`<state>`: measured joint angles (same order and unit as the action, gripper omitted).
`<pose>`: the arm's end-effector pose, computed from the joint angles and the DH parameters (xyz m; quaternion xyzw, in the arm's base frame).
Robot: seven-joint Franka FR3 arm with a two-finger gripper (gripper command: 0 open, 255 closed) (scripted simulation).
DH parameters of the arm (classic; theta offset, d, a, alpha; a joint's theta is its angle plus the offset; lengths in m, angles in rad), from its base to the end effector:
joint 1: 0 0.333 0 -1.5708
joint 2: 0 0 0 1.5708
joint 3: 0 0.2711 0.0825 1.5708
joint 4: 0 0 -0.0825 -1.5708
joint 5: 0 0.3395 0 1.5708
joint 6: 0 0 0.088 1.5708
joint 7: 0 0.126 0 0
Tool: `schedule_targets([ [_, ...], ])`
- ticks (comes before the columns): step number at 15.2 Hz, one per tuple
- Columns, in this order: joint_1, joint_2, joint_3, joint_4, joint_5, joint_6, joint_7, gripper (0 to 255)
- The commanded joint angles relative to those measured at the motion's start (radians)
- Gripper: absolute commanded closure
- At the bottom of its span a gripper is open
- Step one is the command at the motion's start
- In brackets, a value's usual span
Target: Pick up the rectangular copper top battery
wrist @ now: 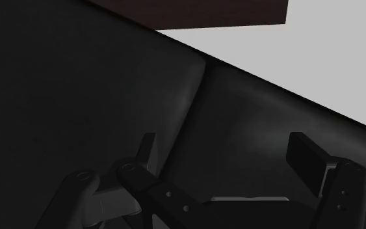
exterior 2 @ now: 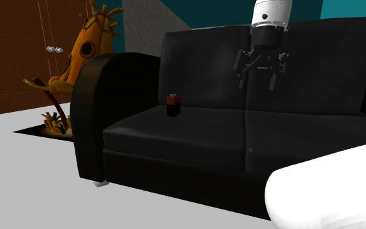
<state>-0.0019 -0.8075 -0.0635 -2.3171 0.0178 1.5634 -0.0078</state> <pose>0.2892 -0.0215 0.5616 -0.9990 0.0193 -0.0272 0.0311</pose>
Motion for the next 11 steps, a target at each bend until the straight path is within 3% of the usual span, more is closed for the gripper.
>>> schedule_targets([
  [1, 0.000, 0.000, 0.000, 0.000, 0.000, 0.000, 0.000, 0],
  [11, 0.038, 0.334, 0.150, 0.216, 0.050, 0.102, 0.181, 0],
])
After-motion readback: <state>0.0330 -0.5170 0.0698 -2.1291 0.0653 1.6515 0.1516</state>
